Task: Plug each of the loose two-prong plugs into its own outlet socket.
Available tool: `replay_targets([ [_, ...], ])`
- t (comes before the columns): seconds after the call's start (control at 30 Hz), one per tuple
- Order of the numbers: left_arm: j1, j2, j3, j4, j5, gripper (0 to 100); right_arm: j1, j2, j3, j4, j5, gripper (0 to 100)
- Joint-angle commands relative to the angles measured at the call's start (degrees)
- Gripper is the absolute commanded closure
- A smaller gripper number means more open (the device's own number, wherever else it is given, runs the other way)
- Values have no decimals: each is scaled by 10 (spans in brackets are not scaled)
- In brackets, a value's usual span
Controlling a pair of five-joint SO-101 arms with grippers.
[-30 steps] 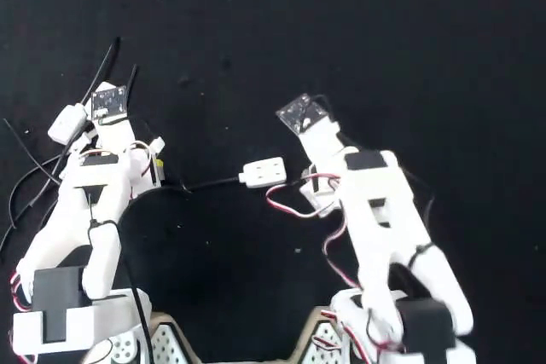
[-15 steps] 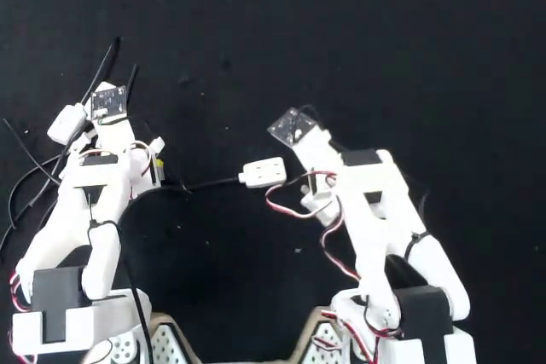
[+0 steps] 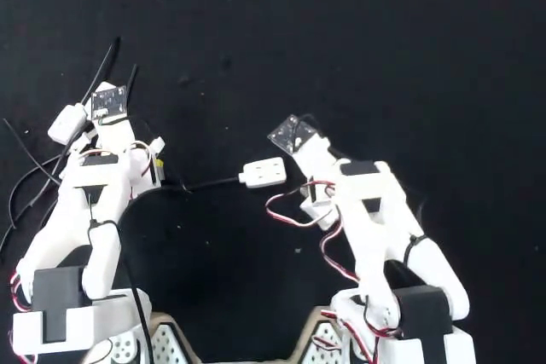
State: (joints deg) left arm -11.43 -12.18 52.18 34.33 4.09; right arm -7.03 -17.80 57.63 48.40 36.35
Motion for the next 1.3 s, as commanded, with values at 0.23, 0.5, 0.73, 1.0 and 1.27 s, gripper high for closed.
replay_targets([
  [0.23, 2, -106, 31, 24, 8, 830, -156, -226, -33, 123, -101, 988],
  [0.5, 4, -333, 178, -40, 44, 830, -276, -161, 7, -112, -242, 988],
  [0.73, 10, -515, 266, -47, 46, 827, -285, -90, 2, -199, -334, 987],
  [1.0, 64, -690, 347, -44, 81, 825, -333, -91, 11, -199, -309, 988],
  [1.27, 102, -861, 438, -40, 80, 825, -356, -93, 19, -207, -301, 988],
])
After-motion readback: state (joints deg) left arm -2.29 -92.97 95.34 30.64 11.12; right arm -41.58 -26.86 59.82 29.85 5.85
